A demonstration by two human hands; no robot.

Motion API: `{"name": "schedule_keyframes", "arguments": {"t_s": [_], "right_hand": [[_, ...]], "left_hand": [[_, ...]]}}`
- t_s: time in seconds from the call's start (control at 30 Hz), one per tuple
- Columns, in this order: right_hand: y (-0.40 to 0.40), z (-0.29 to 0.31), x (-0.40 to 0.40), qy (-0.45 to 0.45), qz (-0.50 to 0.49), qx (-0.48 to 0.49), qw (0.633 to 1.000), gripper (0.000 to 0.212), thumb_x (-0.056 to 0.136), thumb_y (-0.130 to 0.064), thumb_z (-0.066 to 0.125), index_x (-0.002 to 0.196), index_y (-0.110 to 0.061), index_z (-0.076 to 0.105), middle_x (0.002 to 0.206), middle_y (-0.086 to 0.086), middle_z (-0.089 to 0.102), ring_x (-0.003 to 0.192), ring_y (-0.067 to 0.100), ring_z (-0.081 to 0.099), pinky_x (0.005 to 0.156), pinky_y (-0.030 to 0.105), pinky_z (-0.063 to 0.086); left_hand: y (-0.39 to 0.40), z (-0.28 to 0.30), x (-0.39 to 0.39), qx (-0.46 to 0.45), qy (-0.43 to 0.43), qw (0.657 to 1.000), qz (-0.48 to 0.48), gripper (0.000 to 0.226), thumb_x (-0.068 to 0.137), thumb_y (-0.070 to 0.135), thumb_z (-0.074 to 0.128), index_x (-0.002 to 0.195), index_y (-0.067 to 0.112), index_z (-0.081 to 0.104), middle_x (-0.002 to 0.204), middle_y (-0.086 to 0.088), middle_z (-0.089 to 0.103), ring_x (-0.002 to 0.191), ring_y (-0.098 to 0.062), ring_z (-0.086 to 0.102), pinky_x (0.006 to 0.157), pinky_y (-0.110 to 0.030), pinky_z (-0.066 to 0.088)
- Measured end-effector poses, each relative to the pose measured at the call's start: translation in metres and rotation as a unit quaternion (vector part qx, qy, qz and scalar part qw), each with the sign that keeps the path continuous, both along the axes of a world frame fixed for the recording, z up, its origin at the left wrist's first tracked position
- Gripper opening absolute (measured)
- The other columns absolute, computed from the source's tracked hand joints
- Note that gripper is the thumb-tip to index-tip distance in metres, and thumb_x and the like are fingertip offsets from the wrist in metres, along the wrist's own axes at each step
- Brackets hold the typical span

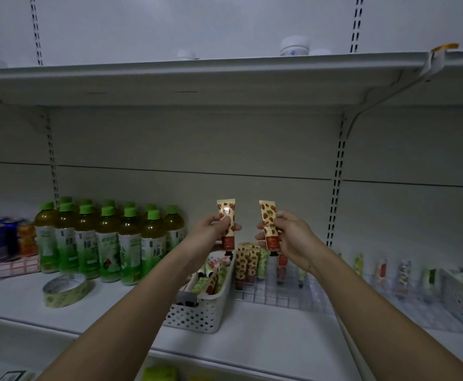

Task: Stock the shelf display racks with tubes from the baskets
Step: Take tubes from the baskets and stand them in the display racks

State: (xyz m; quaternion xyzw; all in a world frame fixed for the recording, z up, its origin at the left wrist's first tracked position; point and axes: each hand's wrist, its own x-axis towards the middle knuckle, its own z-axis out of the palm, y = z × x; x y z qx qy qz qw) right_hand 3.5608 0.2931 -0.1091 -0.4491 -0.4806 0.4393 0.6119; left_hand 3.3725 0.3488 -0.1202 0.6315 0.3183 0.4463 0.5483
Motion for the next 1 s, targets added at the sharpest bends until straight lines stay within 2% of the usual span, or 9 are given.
{"name": "schedule_keyframes", "arguments": {"t_s": [0.07,0.17,0.23,0.33,0.43,0.6,0.7,0.87,1.0], "right_hand": [[0.001,-0.001,0.003,0.009,-0.012,-0.002,1.0,0.027,0.101,0.0,0.036,0.126,-0.003,0.047,0.106,0.021,0.064,0.08,0.027,0.07,0.065,0.036,0.059],[0.002,-0.003,0.008,0.009,-0.027,-0.009,1.0,0.042,0.096,0.008,0.041,0.129,-0.017,0.044,0.112,0.023,0.061,0.084,0.03,0.071,0.068,0.04,0.06],[0.003,-0.005,0.011,-0.012,-0.03,-0.006,0.999,0.044,0.094,0.007,0.046,0.127,-0.021,0.047,0.112,0.022,0.06,0.083,0.029,0.073,0.07,0.042,0.06],[0.005,-0.01,0.015,-0.037,-0.039,0.007,0.999,0.026,0.097,-0.004,0.053,0.119,-0.018,0.052,0.105,0.019,0.069,0.085,0.026,0.074,0.072,0.042,0.061],[0.009,-0.014,0.021,-0.116,-0.075,0.027,0.99,0.01,0.098,-0.015,0.057,0.106,-0.009,0.056,0.099,0.013,0.073,0.082,0.018,0.071,0.067,0.03,0.058],[0.021,-0.025,0.033,-0.206,-0.108,0.055,0.971,0.006,0.097,-0.008,0.057,0.097,-0.002,0.058,0.09,0.01,0.065,0.066,0.008,0.065,0.061,0.022,0.056],[0.03,-0.033,0.038,-0.258,-0.128,0.053,0.956,0.009,0.096,-0.004,0.059,0.098,-0.008,0.067,0.097,0.009,0.065,0.071,0.014,0.067,0.066,0.024,0.059],[0.048,-0.045,0.044,-0.315,-0.134,0.057,0.938,0.01,0.09,-0.009,0.068,0.088,-0.017,0.074,0.086,-0.001,0.073,0.079,0.012,0.068,0.068,0.019,0.052],[0.067,-0.053,0.047,-0.345,-0.167,0.048,0.922,0.009,0.088,-0.007,0.07,0.092,-0.011,0.077,0.082,0.001,0.074,0.072,0.014,0.068,0.074,0.029,0.057]], "left_hand": [[0.001,0.0,-0.001,-0.01,-0.026,1.0,-0.011,0.02,0.097,0.017,0.054,0.117,0.018,0.051,0.108,-0.008,0.071,0.094,-0.027,0.068,0.08,-0.038,0.057],[0.001,0.001,-0.001,-0.019,-0.047,0.998,-0.026,0.043,0.09,0.002,0.061,0.123,0.025,0.046,0.105,-0.017,0.068,0.083,-0.029,0.071,0.07,-0.037,0.059],[0.002,0.001,0.0,-0.013,-0.033,0.999,-0.017,0.045,0.089,-0.001,0.061,0.125,0.023,0.046,0.105,-0.021,0.065,0.083,-0.031,0.071,0.067,-0.036,0.059],[0.005,-0.001,0.001,-0.017,-0.026,0.999,-0.009,0.035,0.091,0.001,0.061,0.122,0.015,0.051,0.109,-0.022,0.065,0.09,-0.033,0.071,0.067,-0.038,0.059],[0.013,-0.006,0.003,0.006,0.009,1.0,0.013,0.023,0.09,0.005,0.065,0.112,0.009,0.061,0.105,-0.018,0.066,0.088,-0.028,0.071,0.065,-0.032,0.058],[0.027,-0.015,0.008,0.059,0.078,0.992,0.075,0.007,0.086,0.01,0.07,0.085,0.016,0.073,0.089,-0.006,0.074,0.082,-0.019,0.072,0.068,-0.026,0.059],[0.036,-0.021,0.009,0.078,0.104,0.988,0.089,0.007,0.086,0.011,0.071,0.087,0.016,0.075,0.085,-0.005,0.074,0.08,-0.019,0.071,0.071,-0.026,0.06],[0.05,-0.031,0.01,0.108,0.183,0.972,0.1,0.007,0.085,0.01,0.071,0.088,0.015,0.076,0.082,-0.001,0.074,0.076,-0.016,0.07,0.067,-0.022,0.059],[0.062,-0.035,0.011,0.136,0.216,0.96,0.112,0.007,0.083,0.013,0.075,0.088,0.016,0.077,0.078,0.0,0.075,0.073,-0.017,0.071,0.069,-0.029,0.061]]}}
